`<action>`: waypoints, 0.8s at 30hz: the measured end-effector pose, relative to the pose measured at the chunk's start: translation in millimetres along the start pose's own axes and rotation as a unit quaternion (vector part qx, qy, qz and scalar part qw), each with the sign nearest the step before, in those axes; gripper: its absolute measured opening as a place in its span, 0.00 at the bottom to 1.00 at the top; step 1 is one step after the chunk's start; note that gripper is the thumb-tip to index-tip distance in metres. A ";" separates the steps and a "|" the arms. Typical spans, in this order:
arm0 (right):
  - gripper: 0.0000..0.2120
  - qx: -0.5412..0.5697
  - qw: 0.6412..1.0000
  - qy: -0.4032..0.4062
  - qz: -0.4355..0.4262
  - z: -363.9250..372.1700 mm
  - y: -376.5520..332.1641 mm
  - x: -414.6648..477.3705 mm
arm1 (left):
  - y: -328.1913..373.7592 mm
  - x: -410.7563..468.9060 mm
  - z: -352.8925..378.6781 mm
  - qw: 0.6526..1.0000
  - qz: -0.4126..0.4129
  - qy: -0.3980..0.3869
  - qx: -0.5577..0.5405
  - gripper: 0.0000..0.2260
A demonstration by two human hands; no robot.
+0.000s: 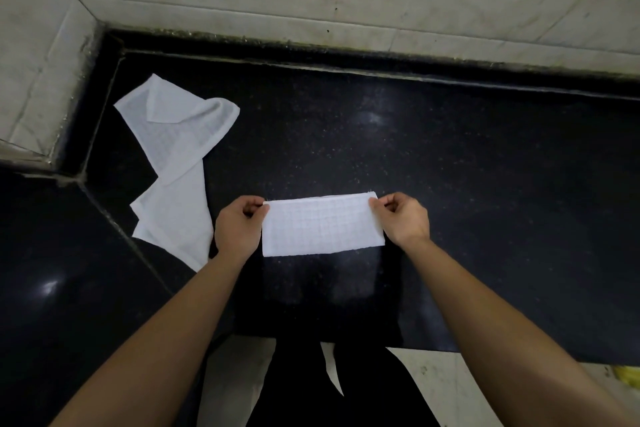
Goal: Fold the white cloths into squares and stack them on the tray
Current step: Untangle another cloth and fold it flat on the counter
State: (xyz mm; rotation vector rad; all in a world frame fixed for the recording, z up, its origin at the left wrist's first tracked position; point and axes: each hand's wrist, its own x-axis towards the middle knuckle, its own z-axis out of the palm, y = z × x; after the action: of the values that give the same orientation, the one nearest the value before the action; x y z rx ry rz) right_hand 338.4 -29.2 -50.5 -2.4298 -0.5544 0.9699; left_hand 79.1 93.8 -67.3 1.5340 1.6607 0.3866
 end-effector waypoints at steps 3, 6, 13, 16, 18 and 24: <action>0.08 -0.012 1.000 0.002 0.005 -1.4 -3.5 -0.4 | -2.4 -1.0 2.7 1.000 0.008 0.012 0.022 0.04; 0.08 -0.016 1.000 -0.003 0.010 -2.1 -3.6 1.0 | -2.1 -2.3 6.7 1.000 -0.001 0.022 0.013 0.05; 0.16 -0.039 0.999 -0.009 0.011 -1.4 -6.4 6.0 | -1.4 1.5 9.3 0.995 0.032 0.017 0.094 0.09; 0.17 -0.096 0.990 0.056 -0.091 1.3 3.5 -12.7 | -1.7 -12.2 5.8 0.977 0.119 0.037 0.175 0.19; 0.21 -0.208 0.944 0.114 -0.230 10.5 12.9 -27.4 | -6.2 -22.3 3.6 0.938 0.231 0.065 0.250 0.21; 0.30 -0.352 0.863 0.021 -0.362 61.6 4.3 -38.5 | -19.5 -28.0 17.7 0.843 0.350 -0.055 0.404 0.28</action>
State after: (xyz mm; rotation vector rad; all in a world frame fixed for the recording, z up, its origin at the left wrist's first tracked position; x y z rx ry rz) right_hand 269.2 -36.3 -72.1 -2.4145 -1.9028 0.4058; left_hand 76.5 58.3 -81.9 2.7475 1.1420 -0.0795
